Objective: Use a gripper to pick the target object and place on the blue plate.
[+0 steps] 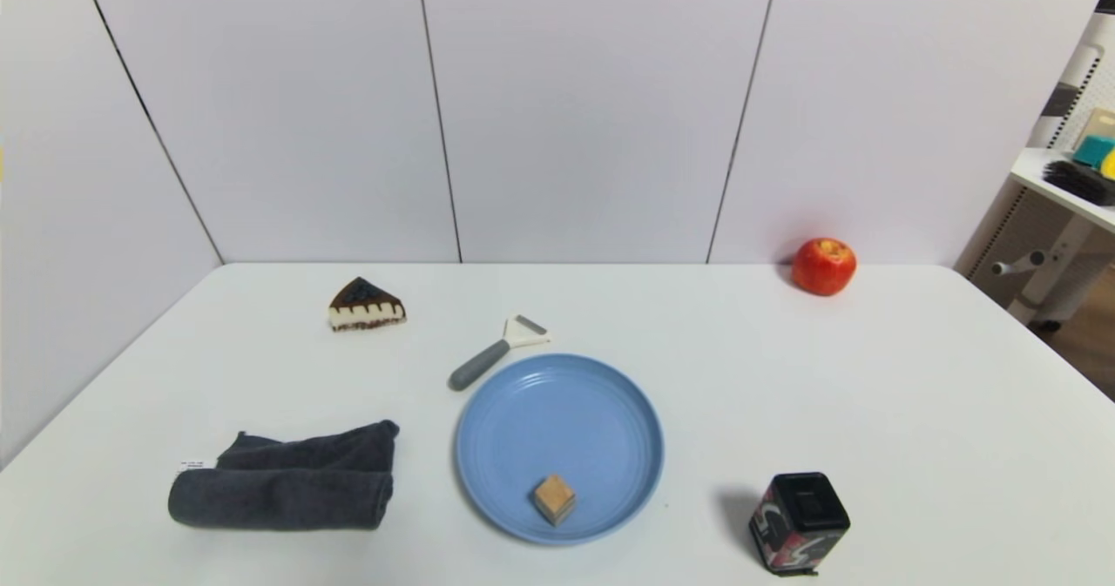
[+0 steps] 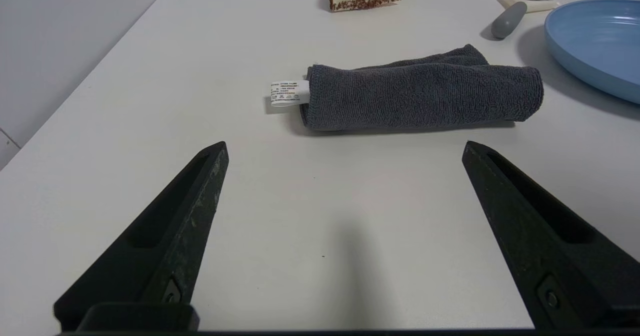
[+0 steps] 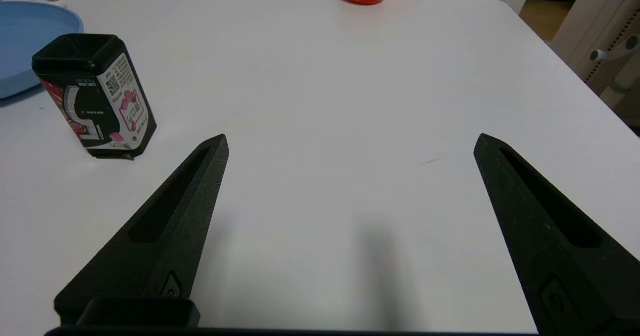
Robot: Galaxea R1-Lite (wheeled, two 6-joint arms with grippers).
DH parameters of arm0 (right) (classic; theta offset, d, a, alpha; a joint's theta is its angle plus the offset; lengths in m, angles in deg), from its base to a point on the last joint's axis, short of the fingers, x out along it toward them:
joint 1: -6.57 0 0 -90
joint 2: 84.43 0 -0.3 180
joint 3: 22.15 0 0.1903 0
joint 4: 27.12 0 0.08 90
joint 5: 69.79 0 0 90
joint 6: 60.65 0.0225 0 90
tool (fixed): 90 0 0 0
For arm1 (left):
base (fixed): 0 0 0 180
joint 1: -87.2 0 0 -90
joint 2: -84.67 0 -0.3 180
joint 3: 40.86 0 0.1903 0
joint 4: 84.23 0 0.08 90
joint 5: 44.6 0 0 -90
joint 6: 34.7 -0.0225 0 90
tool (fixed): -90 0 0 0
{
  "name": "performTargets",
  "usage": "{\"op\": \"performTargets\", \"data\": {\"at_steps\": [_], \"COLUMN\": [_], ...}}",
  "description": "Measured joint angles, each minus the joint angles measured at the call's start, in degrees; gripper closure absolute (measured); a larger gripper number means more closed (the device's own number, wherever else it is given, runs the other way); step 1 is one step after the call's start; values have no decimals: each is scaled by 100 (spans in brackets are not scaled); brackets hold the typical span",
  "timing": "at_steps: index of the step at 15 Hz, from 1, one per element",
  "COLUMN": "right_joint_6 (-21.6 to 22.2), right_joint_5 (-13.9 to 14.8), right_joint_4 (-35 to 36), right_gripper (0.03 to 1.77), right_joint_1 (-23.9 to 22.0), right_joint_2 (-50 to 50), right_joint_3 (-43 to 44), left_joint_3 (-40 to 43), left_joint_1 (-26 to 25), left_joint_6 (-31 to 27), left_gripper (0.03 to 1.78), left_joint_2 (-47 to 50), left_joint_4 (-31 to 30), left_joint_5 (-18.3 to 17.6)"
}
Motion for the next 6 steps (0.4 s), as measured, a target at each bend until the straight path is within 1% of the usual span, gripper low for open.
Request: {"op": "performTargets", "data": {"at_steps": [3,6], "right_joint_6": [163,218], "right_joint_5": [-38,-15], "right_joint_4": [-46,15], "right_gripper": [11,11], "right_joint_1": [-4,-4], "right_joint_2": [-32,-33], "right_joint_3": [9,11], "left_joint_3": [0,0], "left_joint_1": [-1,-1], "left_joint_6": [0,2], "left_gripper": [12,12], "left_joint_2": [0,0], "left_joint_4": [0,0], "left_joint_5": [-2,-2]}}
